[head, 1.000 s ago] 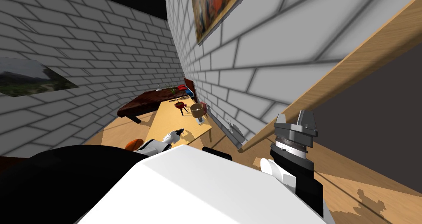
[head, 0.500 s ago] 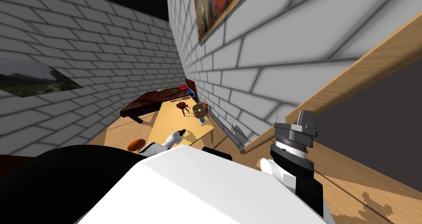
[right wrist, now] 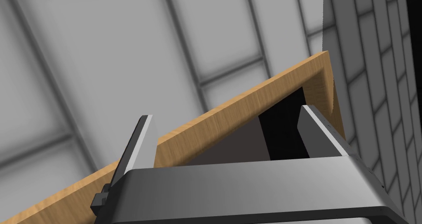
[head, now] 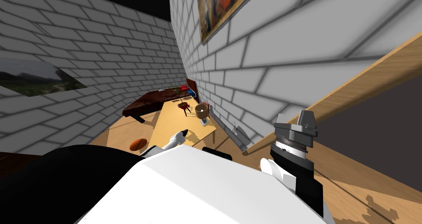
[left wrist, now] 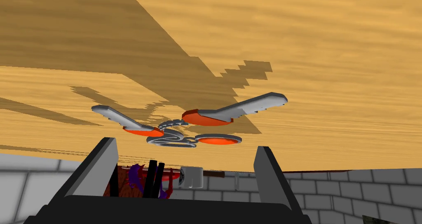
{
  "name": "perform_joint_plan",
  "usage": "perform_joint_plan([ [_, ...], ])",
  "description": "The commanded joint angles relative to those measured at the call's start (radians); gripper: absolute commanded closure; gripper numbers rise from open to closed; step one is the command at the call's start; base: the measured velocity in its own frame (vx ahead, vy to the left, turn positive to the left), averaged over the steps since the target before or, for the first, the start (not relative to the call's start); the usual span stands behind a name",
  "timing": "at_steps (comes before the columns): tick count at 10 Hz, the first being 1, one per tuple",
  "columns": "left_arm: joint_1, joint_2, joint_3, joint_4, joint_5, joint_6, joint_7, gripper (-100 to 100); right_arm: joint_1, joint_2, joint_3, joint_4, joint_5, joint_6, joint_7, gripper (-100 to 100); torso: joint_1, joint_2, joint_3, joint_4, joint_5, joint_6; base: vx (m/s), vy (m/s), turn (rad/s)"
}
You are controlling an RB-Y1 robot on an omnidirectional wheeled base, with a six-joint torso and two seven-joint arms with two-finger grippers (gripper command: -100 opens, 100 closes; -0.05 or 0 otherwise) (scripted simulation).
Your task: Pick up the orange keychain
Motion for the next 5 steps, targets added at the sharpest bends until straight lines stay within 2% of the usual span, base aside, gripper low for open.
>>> perform_joint_plan([
  [1, 0.005, -0.013, 0.004, -0.004, -0.037, 0.004, 0.028, -100, 0.000, 0.000, 0.000, 0.000, 0.000, 0.000, 0.000, 0, 0.000, 0.000, 0.000, 0.000, 0.000, 0.000, 0.016, 0.066, 0.003],
  [2, 0.016, -0.025, -0.007, -0.033, -0.051, 0.027, 0.045, -100, 0.000, 0.000, 0.000, 0.000, 0.000, 0.000, 0.000, 0, -0.001, 0.000, 0.000, 0.000, 0.000, 0.000, 0.013, 0.059, 0.014],
  [4, 0.010, -0.024, -0.003, -0.020, -0.056, 0.018, 0.048, -100, 0.000, 0.000, 0.000, 0.000, 0.000, 0.000, 0.000, 0, -0.002, 0.000, 0.000, 0.000, 0.000, 0.000, 0.005, 0.028, 0.002],
  [5, 0.011, -0.024, -0.004, -0.023, -0.055, 0.021, 0.048, 100, 0.000, 0.000, 0.000, 0.000, 0.000, 0.000, 0.000, 0, -0.004, 0.001, 0.000, 0.000, -0.001, 0.000, 0.000, 0.000, 0.000],
])
